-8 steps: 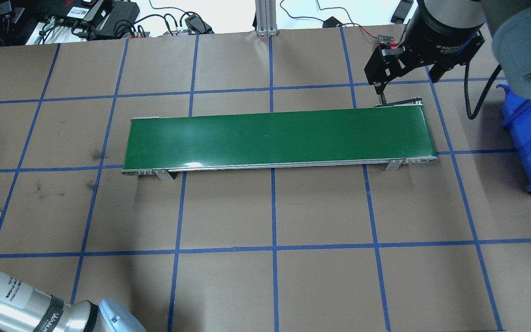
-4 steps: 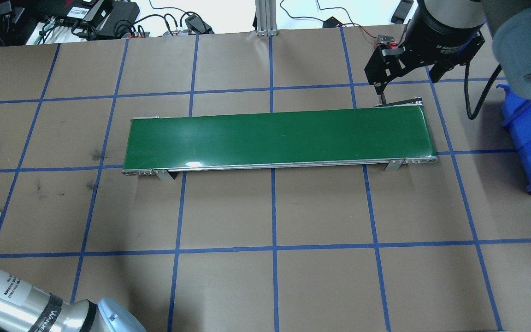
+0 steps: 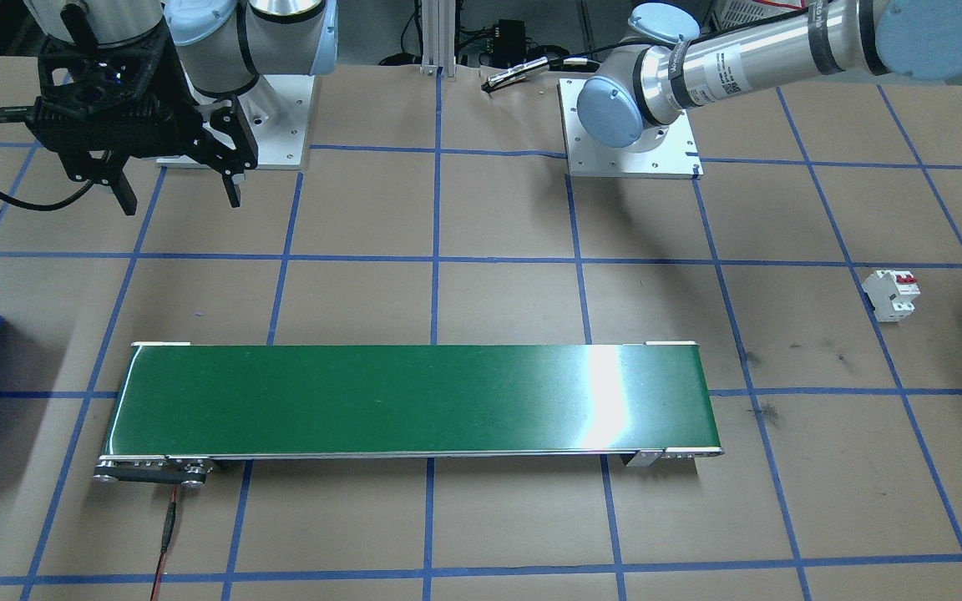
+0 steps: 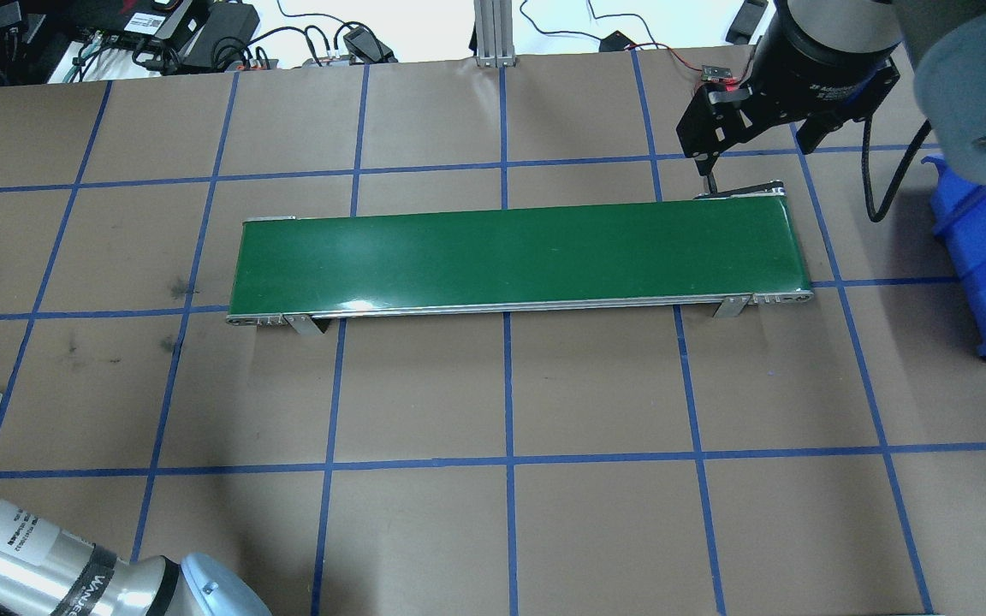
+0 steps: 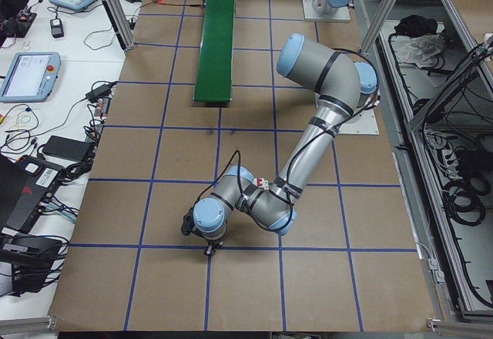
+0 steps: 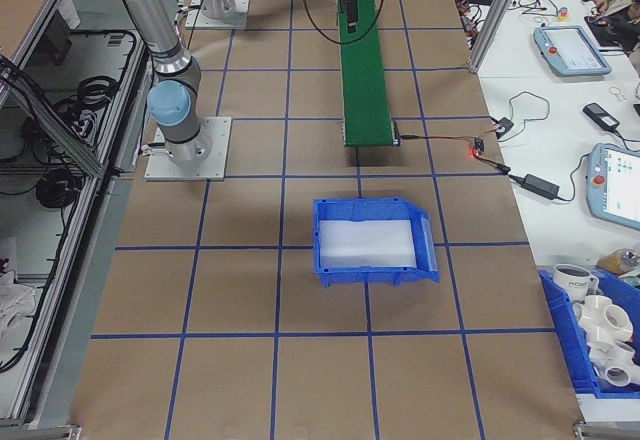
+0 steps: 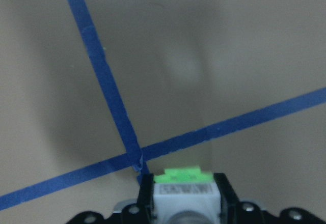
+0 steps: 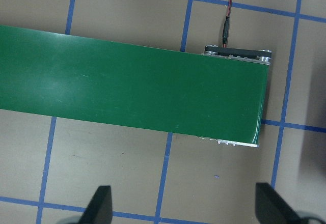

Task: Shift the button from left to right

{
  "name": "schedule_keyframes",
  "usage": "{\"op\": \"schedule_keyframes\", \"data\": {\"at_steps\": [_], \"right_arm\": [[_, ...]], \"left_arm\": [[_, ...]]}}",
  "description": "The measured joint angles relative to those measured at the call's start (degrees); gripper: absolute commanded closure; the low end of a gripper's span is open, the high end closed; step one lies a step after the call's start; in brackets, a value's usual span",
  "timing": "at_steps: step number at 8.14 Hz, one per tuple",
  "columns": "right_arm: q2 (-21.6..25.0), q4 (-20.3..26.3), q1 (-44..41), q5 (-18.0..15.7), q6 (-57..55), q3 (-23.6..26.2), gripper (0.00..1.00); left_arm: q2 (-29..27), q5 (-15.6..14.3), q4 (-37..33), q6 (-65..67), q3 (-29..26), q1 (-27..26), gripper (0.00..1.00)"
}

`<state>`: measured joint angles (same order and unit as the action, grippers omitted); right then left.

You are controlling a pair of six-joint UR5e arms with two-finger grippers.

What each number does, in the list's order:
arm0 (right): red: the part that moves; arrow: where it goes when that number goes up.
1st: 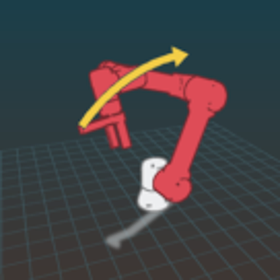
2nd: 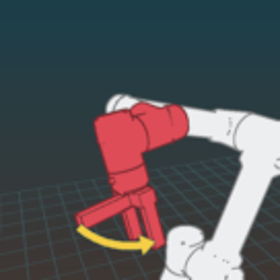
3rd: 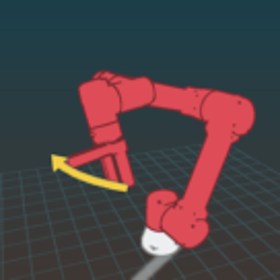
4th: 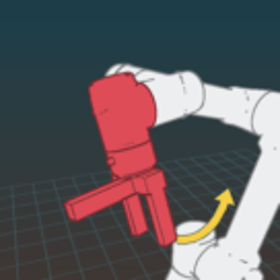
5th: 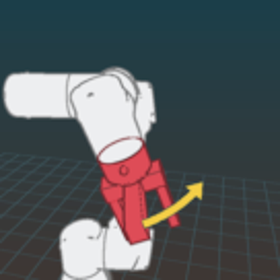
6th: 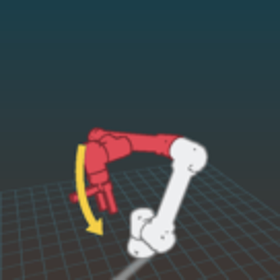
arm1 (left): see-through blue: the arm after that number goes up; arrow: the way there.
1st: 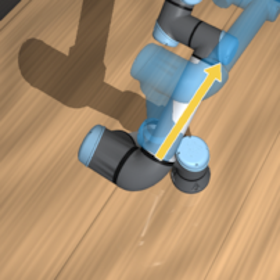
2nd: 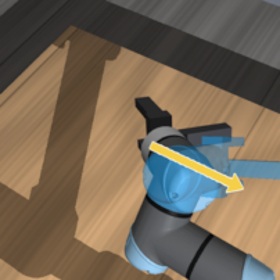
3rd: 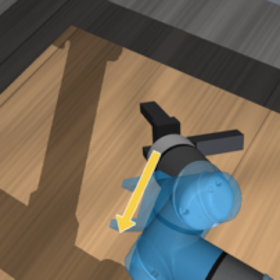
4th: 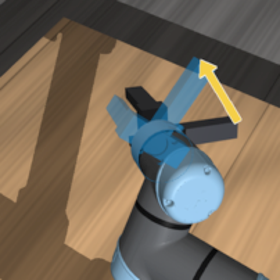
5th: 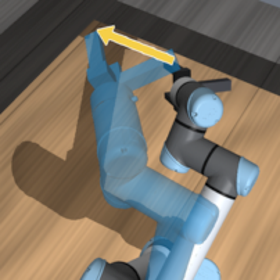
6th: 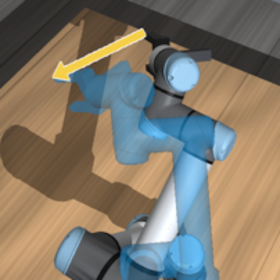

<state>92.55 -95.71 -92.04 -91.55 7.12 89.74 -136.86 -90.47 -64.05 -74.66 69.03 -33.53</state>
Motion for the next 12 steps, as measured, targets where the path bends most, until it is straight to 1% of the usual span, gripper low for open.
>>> {"op": "schedule_keyframes", "data": {"at_steps": [3, 5, 6, 8, 9, 10, 11, 12], "right_arm": [[0.00, 0.00, 0.02, 0.00, 0.00, 0.00, 0.00], [0.00, 0.00, 0.02, -0.03, 0.00, 0.00, 0.00], [0.00, 0.00, 0.02, -0.03, 0.00, 0.00, 0.00], [0.00, 0.00, 0.02, -0.03, 0.00, 0.00, 0.00], [0.00, 0.00, 0.02, 0.00, 0.00, 0.00, 0.00], [0.00, 0.00, 0.02, 0.00, 0.00, 0.00, 0.00], [0.00, 0.00, 0.02, -0.02, 0.00, 0.00, 0.00], [0.00, 0.00, 0.02, -0.03, 0.00, 0.00, 0.00]], "left_arm": [[1.08, 0.63, -0.41, 0.32, -0.39, -0.05, 0.90], [4.34, 3.11, -1.93, 1.62, -0.11, -0.56, 0.90], [6.67, 3.73, -3.51, 2.94, -0.01, -1.87, 0.90], [13.70, 4.08, -5.55, 6.94, 0.78, -7.59, 0.90], [17.57, 4.13, -6.73, 11.17, 2.76, -11.42, 0.92], [21.35, 4.15, -7.22, 16.80, 6.53, -15.62, 0.92], [24.64, 4.17, -6.53, 23.63, 11.48, -19.96, 0.92], [27.02, 4.25, -3.86, 29.63, 16.50, -24.64, 0.92]]}}
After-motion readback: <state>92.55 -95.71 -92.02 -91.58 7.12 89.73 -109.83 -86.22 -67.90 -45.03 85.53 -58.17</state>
